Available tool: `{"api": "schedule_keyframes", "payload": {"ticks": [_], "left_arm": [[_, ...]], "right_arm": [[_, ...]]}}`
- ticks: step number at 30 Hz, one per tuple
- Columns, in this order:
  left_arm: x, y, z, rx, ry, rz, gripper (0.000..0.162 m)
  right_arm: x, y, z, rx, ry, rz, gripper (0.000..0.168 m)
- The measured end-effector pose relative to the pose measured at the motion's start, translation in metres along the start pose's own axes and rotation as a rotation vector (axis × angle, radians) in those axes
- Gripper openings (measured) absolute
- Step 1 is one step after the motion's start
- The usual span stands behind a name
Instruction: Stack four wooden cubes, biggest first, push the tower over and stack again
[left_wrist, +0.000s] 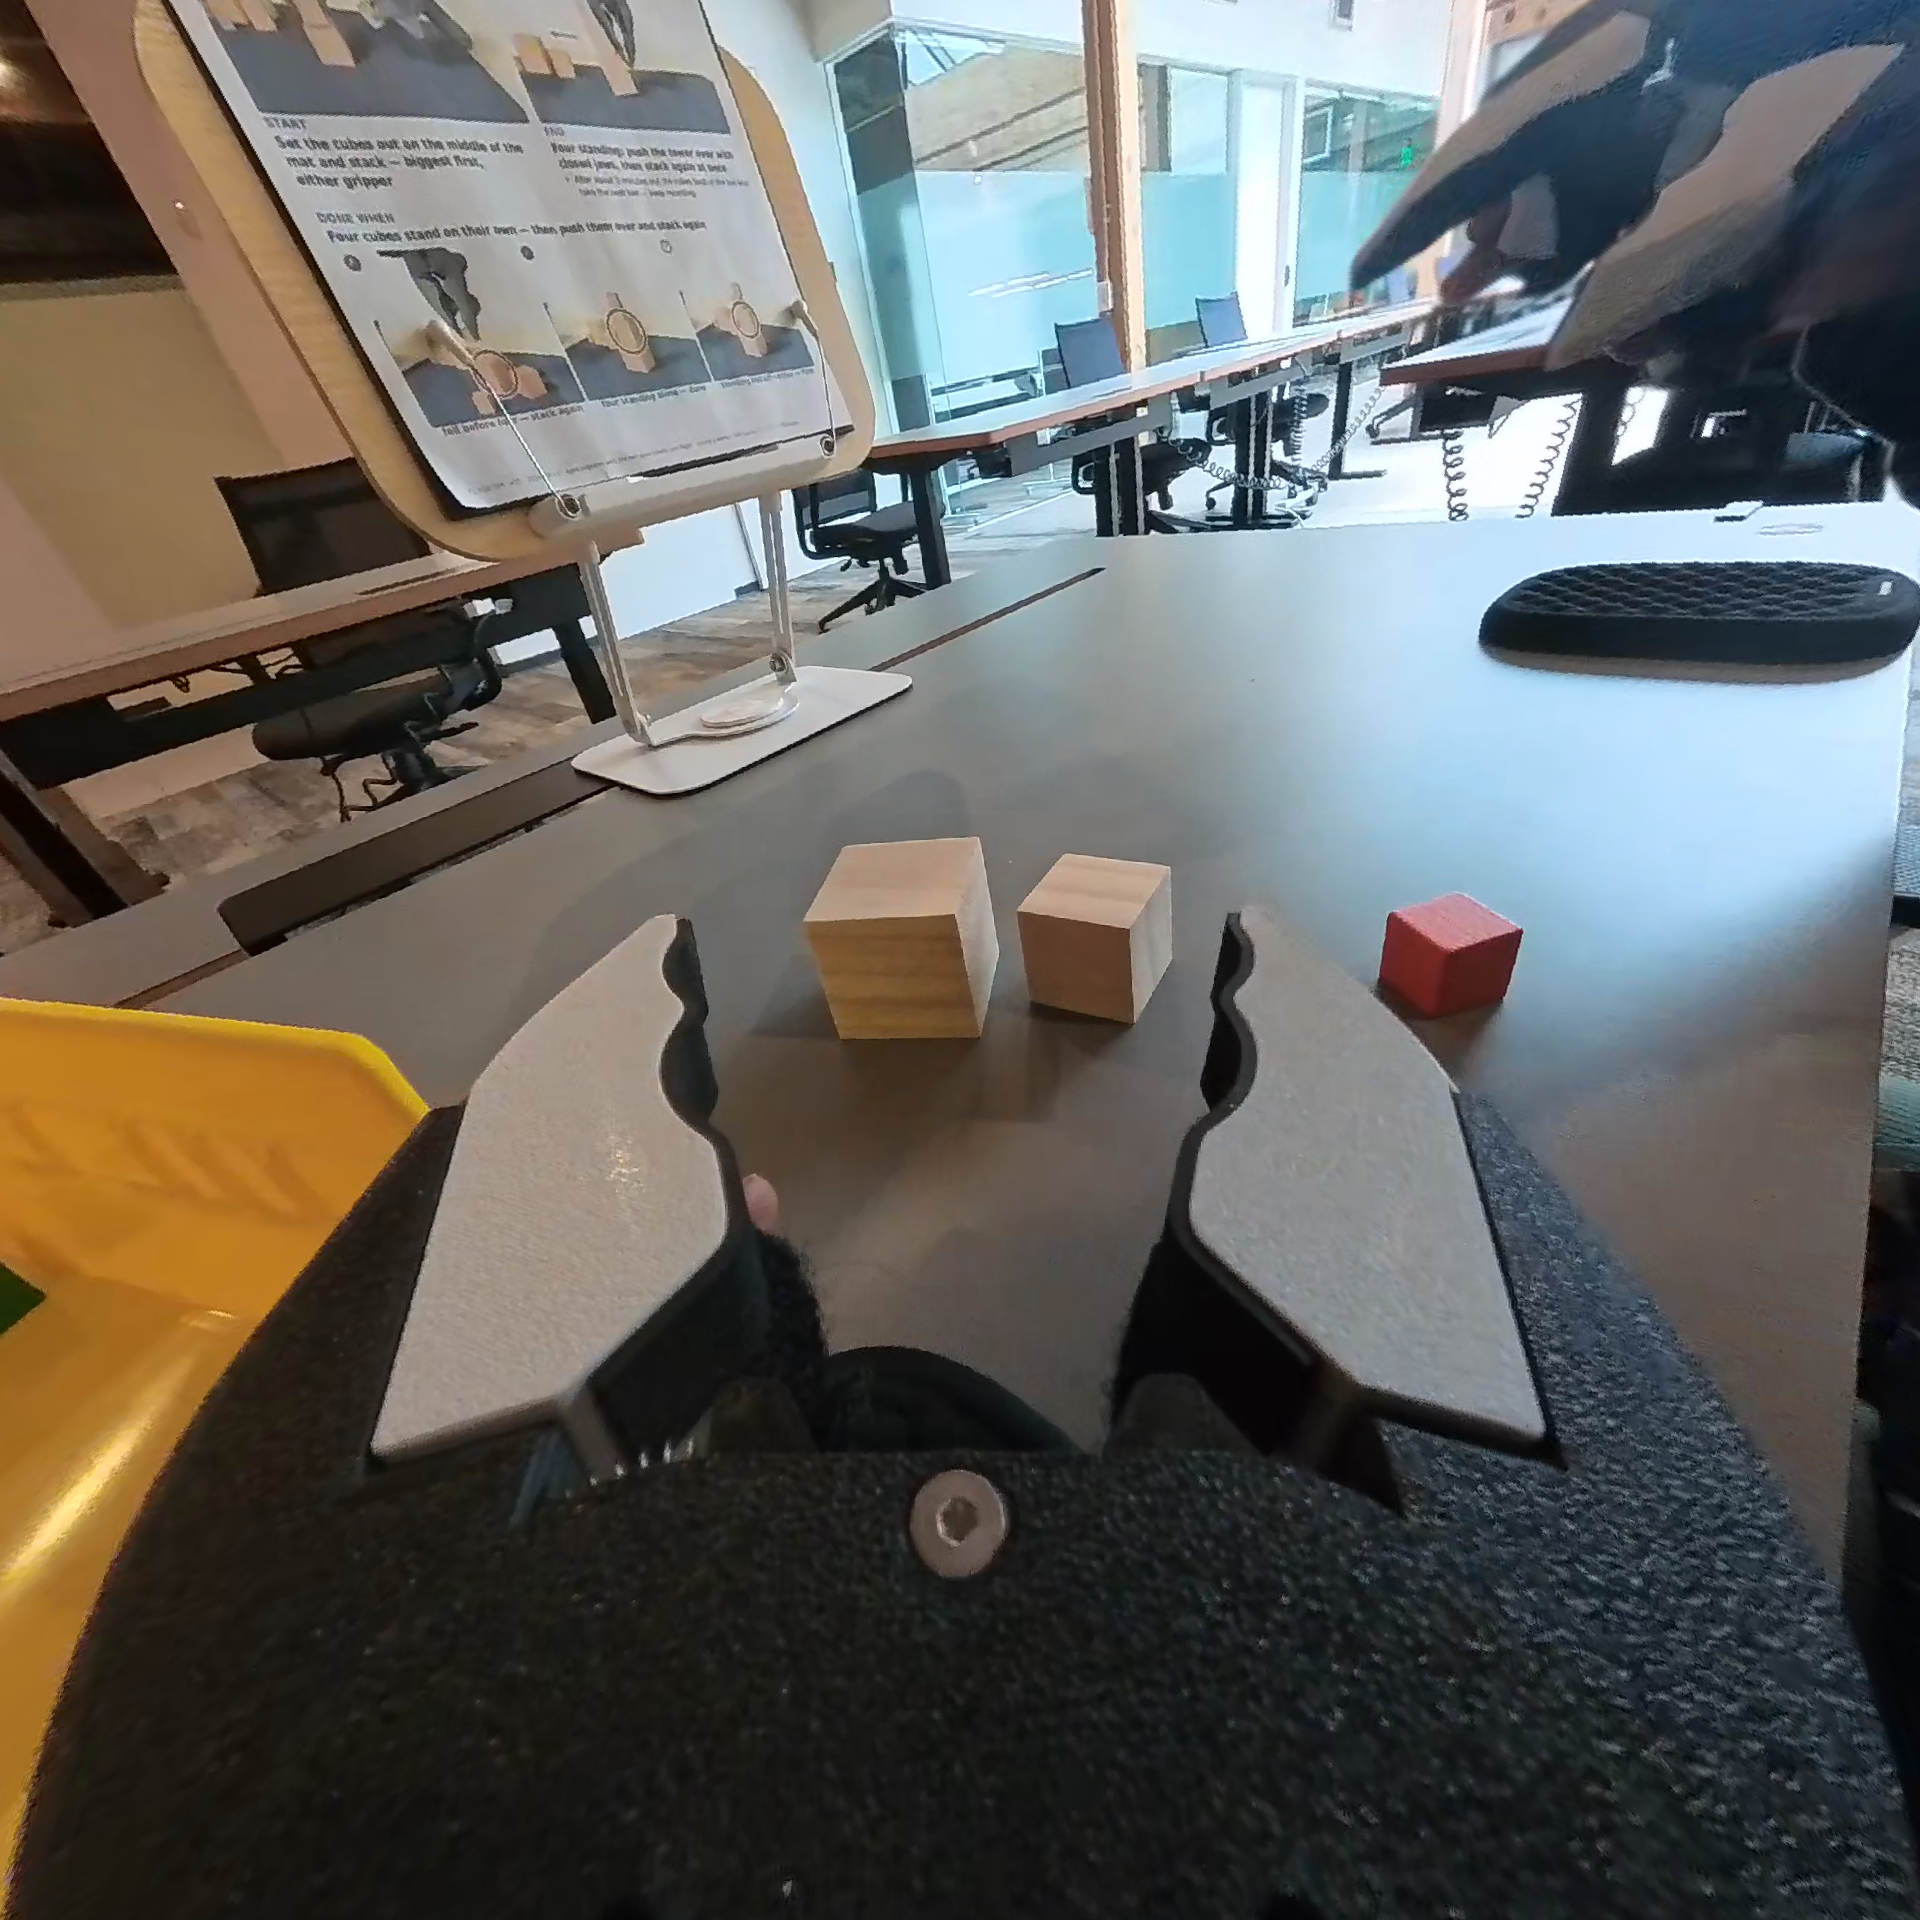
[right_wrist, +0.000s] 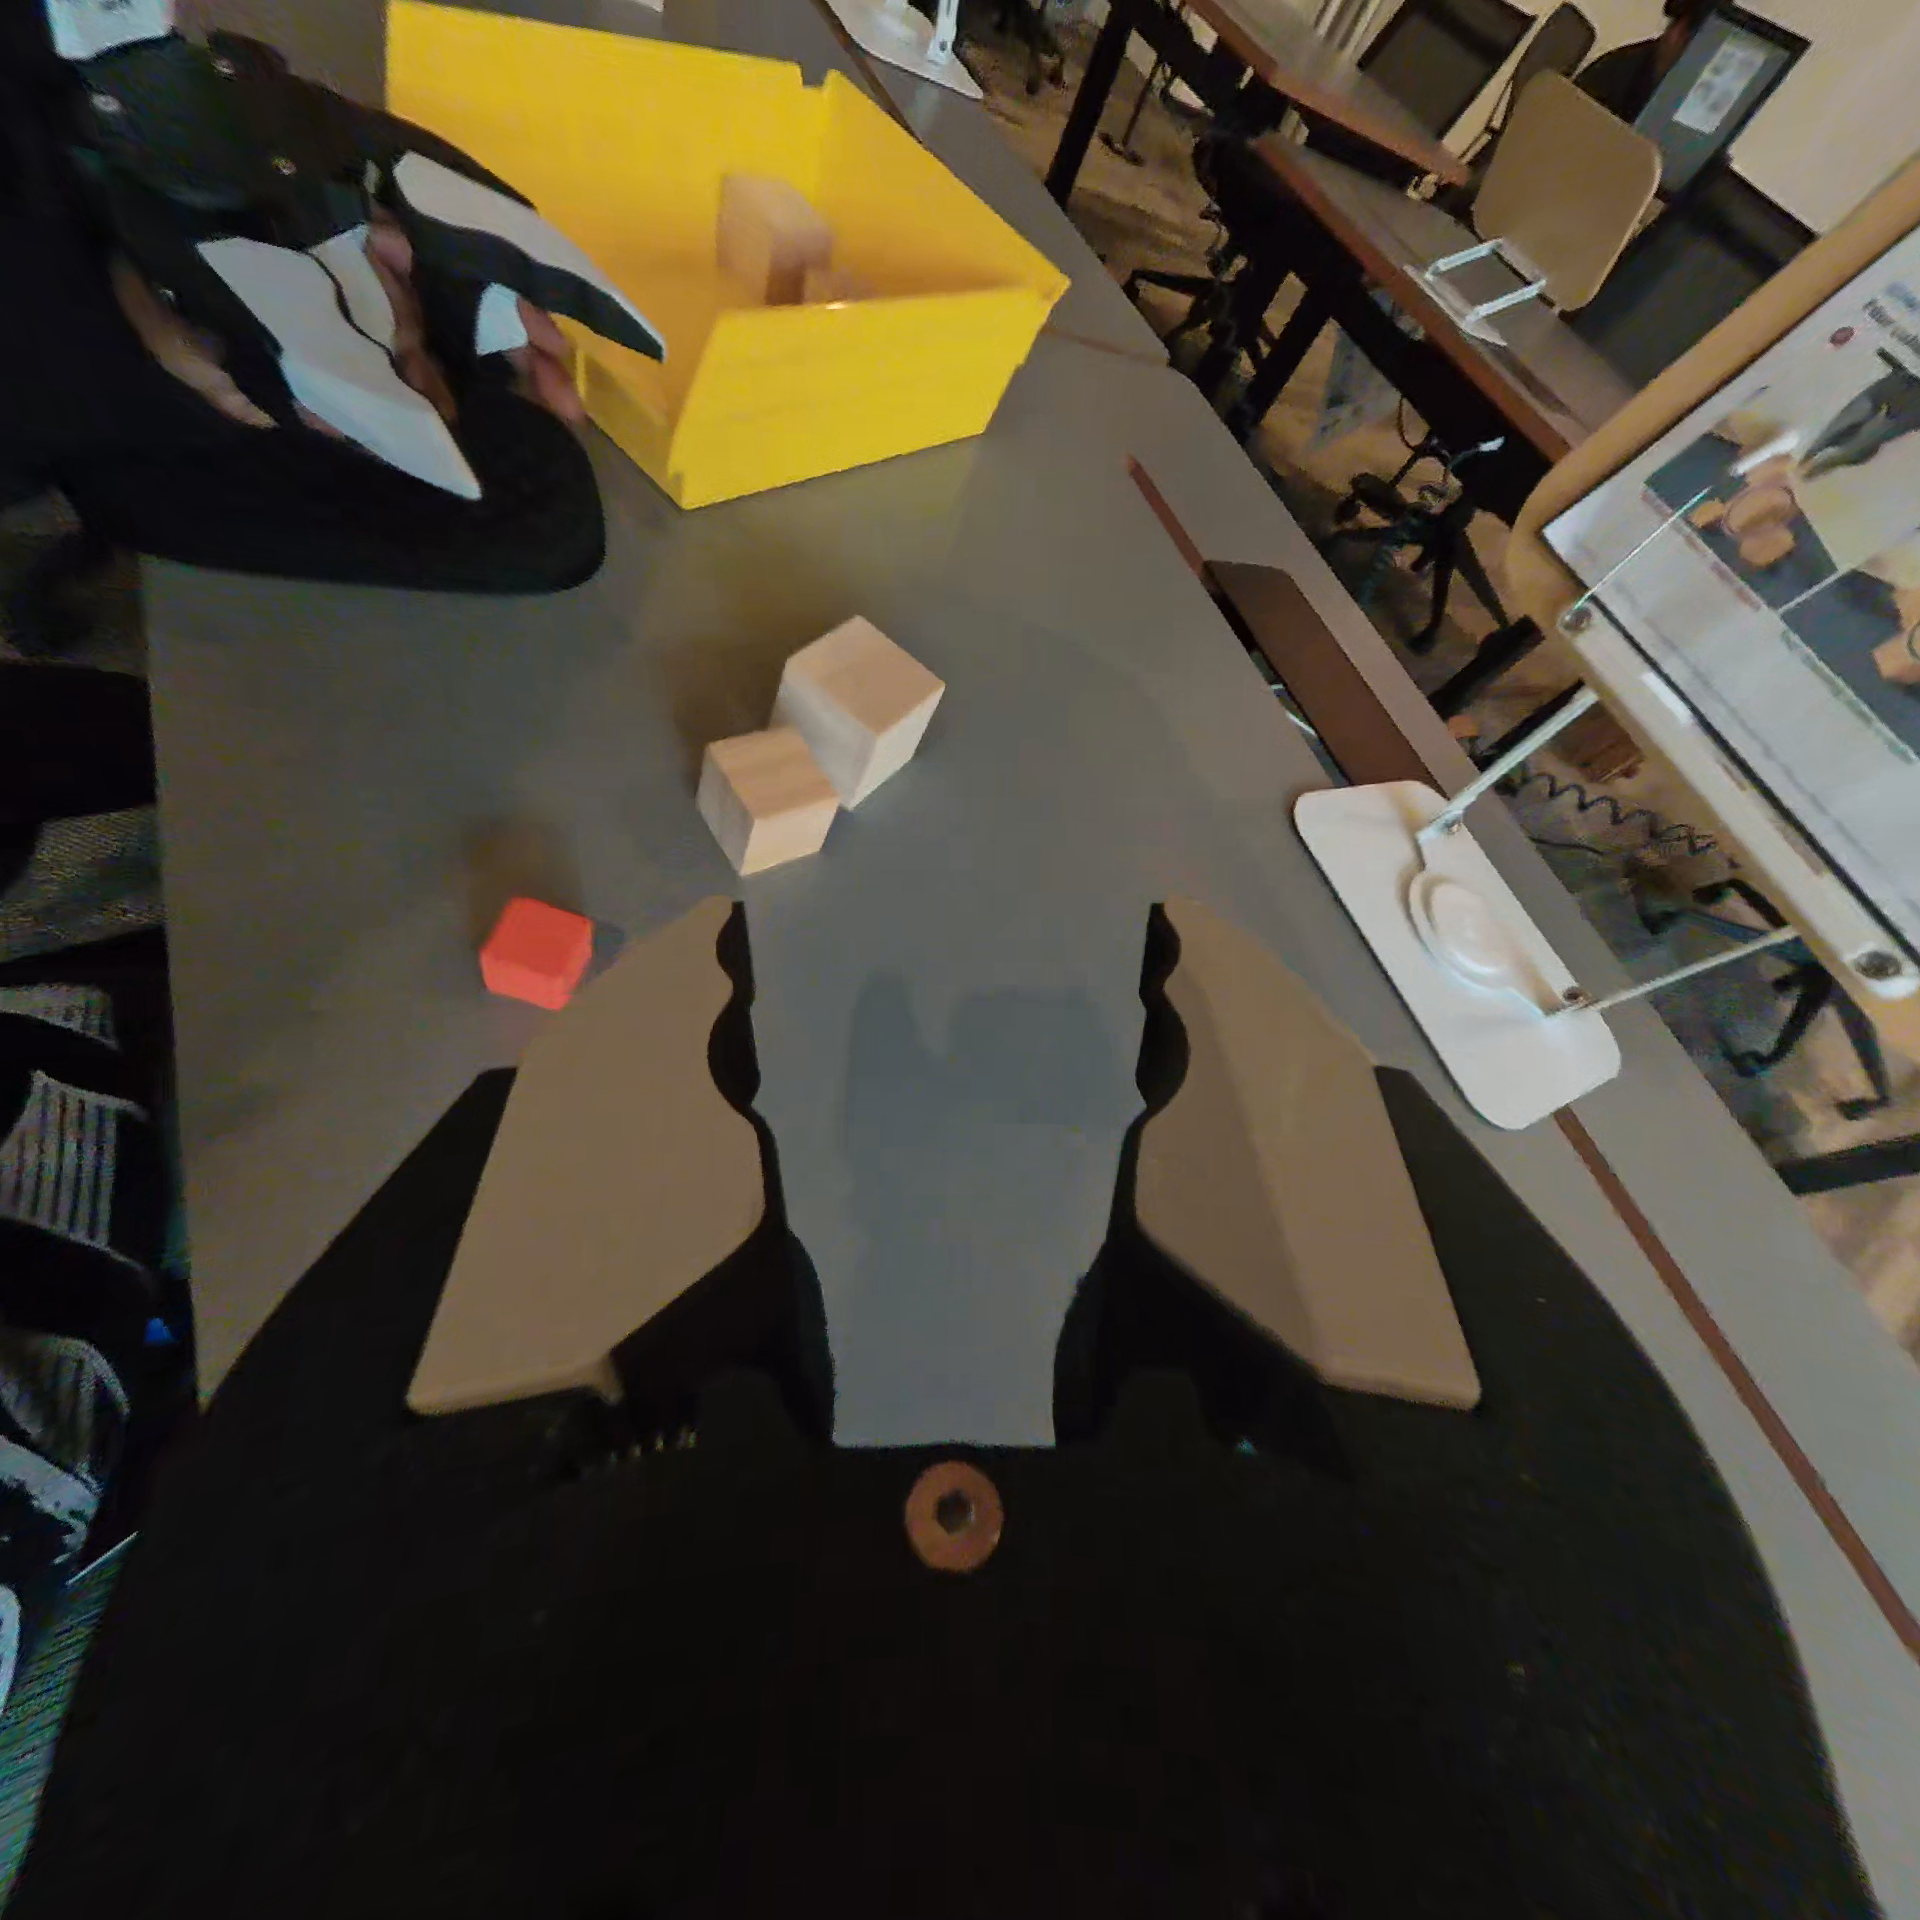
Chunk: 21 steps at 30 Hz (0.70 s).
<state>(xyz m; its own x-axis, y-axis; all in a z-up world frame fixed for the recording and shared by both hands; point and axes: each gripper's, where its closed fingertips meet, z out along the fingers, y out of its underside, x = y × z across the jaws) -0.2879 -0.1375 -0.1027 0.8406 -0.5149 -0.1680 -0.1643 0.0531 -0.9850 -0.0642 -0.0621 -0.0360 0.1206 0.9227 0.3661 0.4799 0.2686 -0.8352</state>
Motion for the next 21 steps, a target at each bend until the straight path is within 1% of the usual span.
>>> {"api": "schedule_keyframes", "payload": {"ticks": [4,8,12,21], "left_arm": [[0.001,-0.001,0.0,0.004,0.002,0.005,0.093],[0.001,-0.001,-0.001,0.005,0.004,0.005,0.094],[0.001,-0.001,0.0,0.003,0.008,0.005,0.094],[0.002,-0.001,0.0,0.005,0.008,0.006,0.094]], "right_arm": [[-0.003,0.012,-0.006,0.015,-0.013,0.061,0.079],[-0.008,0.026,-0.006,0.01,-0.013,0.065,0.085],[-0.011,0.035,-0.004,0.013,-0.014,0.087,0.087],[-0.015,0.044,0.0,0.028,-0.04,0.124,0.087]]}}
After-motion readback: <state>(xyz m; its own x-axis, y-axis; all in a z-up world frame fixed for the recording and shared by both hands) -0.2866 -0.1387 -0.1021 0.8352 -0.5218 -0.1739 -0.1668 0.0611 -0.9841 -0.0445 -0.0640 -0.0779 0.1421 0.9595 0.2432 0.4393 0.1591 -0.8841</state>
